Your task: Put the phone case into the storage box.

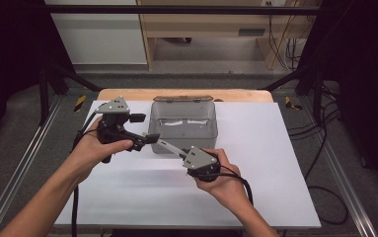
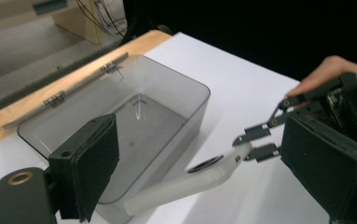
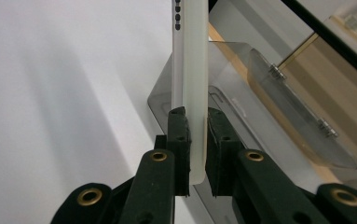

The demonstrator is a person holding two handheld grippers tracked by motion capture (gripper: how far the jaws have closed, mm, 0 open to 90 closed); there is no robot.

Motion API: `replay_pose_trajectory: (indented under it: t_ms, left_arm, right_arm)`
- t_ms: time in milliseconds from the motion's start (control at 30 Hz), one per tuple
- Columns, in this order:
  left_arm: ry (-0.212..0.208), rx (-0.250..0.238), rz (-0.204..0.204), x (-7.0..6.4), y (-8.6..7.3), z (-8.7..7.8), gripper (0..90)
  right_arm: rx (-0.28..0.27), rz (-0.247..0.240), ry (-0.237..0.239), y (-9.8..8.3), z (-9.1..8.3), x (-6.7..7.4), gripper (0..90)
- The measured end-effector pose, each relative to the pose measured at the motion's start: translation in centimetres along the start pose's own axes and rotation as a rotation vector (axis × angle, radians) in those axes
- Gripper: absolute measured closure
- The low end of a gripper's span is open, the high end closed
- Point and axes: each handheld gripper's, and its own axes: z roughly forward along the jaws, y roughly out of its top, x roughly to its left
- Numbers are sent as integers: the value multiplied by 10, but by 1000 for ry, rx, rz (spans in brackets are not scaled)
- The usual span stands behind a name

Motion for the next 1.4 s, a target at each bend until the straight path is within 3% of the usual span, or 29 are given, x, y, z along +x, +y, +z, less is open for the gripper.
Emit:
replay_pose_trajectory:
  t_ms: [467,700,1400]
  left_arm:
    - [124,-108,1,-6,4,-6,95]
    - [159,-141,-6,-6,6,-9,93]
    - [204,-178,-18,-11,-1,-11,96]
  right_arm:
    - [1,164,41,4,1,-4,813]
    - [-6,227,40,5,1,-7,813]
    - [-32,298,18,10,3,-10,813]
